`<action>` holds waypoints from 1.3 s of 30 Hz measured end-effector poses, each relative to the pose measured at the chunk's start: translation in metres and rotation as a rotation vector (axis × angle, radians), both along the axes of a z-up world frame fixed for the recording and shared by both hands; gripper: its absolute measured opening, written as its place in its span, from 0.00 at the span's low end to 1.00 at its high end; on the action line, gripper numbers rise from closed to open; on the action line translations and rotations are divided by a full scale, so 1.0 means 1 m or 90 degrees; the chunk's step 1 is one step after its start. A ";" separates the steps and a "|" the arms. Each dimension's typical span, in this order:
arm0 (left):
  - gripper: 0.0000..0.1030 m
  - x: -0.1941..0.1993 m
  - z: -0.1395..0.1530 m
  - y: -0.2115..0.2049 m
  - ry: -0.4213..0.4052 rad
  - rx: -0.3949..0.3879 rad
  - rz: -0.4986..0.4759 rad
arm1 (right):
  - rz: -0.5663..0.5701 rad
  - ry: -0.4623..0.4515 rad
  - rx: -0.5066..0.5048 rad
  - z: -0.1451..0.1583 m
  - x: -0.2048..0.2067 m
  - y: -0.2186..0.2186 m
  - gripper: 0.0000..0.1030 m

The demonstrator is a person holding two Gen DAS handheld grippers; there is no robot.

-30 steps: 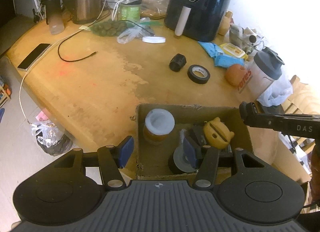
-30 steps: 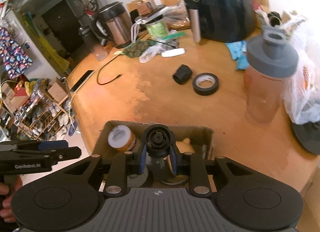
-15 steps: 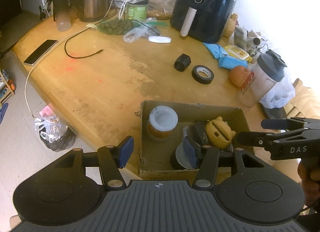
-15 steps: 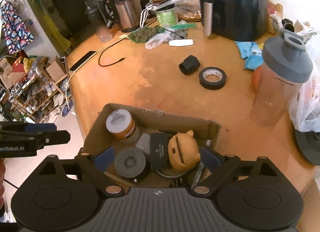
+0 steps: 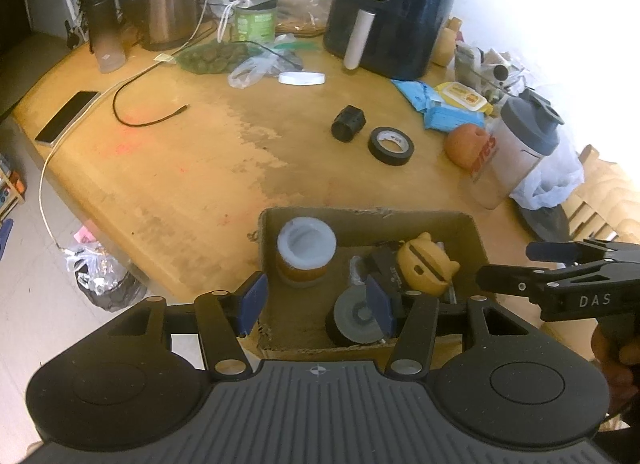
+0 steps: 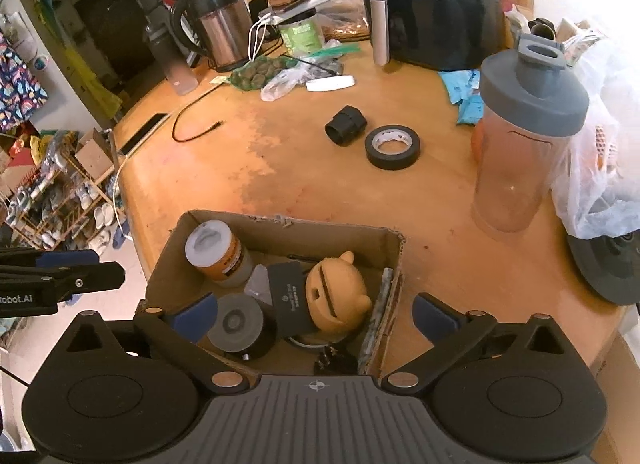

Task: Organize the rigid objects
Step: 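Withdraw both tools up and away from the box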

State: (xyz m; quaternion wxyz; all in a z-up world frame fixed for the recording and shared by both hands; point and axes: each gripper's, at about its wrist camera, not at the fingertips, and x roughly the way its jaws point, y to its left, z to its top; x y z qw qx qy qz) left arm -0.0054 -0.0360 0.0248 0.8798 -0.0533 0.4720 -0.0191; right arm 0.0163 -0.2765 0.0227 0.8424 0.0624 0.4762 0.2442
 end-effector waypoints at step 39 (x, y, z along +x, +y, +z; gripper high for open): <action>0.52 0.075 -0.008 0.015 0.016 -0.020 -0.070 | -0.059 0.021 -0.085 -0.006 0.092 0.027 1.00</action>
